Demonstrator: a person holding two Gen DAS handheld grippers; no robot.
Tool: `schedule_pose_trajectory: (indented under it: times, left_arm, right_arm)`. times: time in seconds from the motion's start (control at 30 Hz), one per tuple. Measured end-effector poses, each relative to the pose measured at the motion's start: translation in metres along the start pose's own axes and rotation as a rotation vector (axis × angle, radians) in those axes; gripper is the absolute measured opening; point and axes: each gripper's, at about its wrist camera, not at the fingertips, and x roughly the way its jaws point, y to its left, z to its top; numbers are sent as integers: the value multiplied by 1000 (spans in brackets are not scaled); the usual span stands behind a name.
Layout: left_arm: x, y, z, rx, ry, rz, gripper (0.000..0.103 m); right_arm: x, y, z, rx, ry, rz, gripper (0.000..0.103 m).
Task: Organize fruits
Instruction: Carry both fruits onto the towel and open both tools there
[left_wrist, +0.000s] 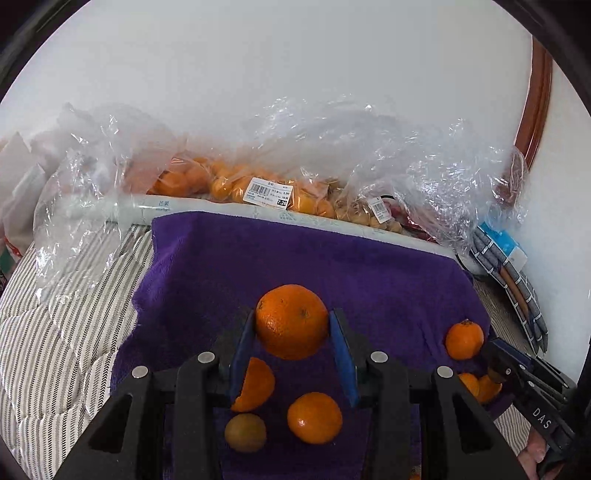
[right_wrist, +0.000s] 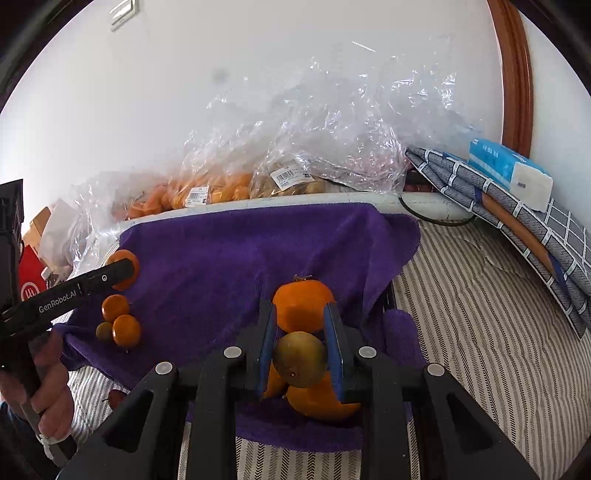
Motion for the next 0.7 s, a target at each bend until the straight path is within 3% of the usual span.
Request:
schedule_pose_trajectory:
  times: [0.13, 0.4, 0.57, 0.7]
  left_arm:
    - [10, 3, -3, -13, 39, -22, 39]
    - [8, -1, -5, 20, 29, -34, 39]
    - [7, -3, -5, 27, 25, -31, 39]
    - [0, 1, -3, 9, 3, -51, 46]
  right_arm:
    - [5, -2, 0, 12, 10, -6, 26]
    - [3, 0, -1, 13, -37, -43, 27]
    - [-4, 3, -3, 7, -69, -46, 44]
    - [-12, 4, -2, 27, -90, -42, 47]
